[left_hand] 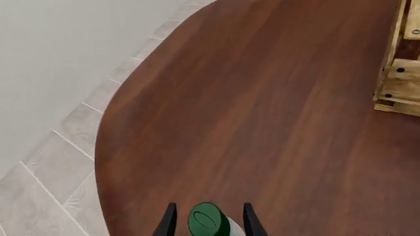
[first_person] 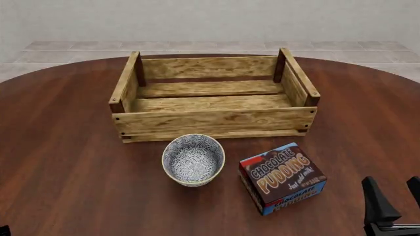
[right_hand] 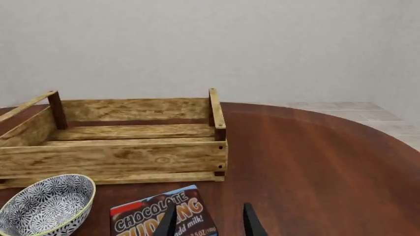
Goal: Pick up the salad dressing and put it in the tray.
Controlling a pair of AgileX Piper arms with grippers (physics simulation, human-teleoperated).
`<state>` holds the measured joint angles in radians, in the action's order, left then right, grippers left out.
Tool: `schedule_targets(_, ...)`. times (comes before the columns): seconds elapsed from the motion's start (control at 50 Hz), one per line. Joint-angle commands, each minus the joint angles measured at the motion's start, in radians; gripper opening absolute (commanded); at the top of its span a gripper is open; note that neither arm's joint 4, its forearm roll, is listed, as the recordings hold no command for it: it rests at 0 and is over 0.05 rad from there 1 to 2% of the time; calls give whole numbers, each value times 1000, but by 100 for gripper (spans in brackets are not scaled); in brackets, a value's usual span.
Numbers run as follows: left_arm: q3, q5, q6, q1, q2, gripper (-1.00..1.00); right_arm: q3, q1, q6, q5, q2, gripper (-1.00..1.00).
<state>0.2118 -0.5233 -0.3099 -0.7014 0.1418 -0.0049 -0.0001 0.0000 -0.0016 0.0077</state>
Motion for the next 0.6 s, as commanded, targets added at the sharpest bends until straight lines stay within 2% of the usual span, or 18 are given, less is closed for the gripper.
schedule_targets(0.02,40,2,-20,-52,132,100,0,0,0,0,0,100)
schedule_targets(0.06,63,-14,-32,-58,146,100,0,0,0,0,0,100)
schedule_targets(0.22,24,51,-53,-76,221,100,0,0,0,0,0,100)
schedule_targets(0.3,42,54,-70,-96,261,100,0,0,0,0,0,100)
schedule_targets(0.5,55,79,-73,-121,356,100,0,0,0,0,0,100)
schedule_targets(0.6,30,116,-80,-136,387,100,0,0,0,0,0,100)
